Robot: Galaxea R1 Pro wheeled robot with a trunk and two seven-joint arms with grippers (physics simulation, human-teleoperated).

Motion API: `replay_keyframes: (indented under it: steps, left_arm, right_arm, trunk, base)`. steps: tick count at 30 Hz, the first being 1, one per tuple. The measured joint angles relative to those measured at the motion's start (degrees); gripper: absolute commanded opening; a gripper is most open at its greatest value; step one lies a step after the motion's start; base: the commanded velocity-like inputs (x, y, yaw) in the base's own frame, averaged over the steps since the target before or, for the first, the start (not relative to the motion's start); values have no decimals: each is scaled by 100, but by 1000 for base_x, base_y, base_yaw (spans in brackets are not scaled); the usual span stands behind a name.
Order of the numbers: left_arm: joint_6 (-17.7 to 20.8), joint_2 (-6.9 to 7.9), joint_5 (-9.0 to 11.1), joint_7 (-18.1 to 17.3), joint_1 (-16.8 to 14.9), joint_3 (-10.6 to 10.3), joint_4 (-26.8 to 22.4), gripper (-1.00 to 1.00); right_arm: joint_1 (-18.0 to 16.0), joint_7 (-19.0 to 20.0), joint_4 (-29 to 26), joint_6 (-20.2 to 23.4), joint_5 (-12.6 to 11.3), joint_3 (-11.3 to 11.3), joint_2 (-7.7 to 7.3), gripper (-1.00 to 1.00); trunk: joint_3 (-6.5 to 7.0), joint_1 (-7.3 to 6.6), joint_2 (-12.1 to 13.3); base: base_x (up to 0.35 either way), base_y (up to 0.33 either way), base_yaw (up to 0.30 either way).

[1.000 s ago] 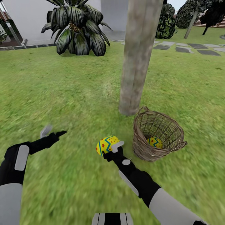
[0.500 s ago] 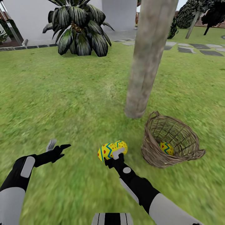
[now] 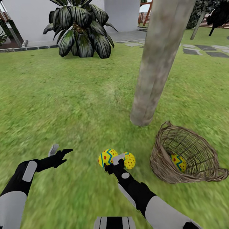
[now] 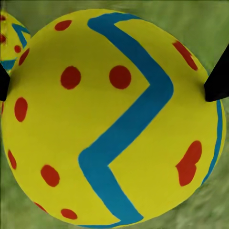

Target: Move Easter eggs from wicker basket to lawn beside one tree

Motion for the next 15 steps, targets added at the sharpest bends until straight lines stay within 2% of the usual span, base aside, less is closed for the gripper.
replay_keyframes:
  steps: [3, 5, 9, 11, 15]
  left_arm:
    - [-11, -8, -24, -1, 0, -1, 126, 100]
    - [-100, -8, -24, -2, 0, 0, 172, 100]
    - [-266, -24, -23, -11, 0, -1, 201, 100]
    - [-271, -21, -23, -14, -1, 0, 203, 100]
    - [-273, -63, -22, -8, -1, -8, 202, 100]
  right_arm:
    - [-658, -1, 716, -15, -41, -26, 0, -100]
    - [-876, 1, 922, -6, -71, -32, 0, -100]
    - [-976, 37, 1024, -14, -348, -119, 0, -100]
    - [-974, 49, 1025, -126, -378, -126, 0, -100]
    - [-969, 181, 1033, -275, -368, -111, 0, -100]
  trunk:
    - [0, 0, 0]
    - [0, 0, 0]
    - [0, -2, 0]
    - [0, -3, 0]
    - [0, -2, 0]
  base:
    - [6, 0, 0]
    - [1, 0, 0]
    - [159, 0, 0]
    - [304, 23, 0]
    - [265, 196, 0]
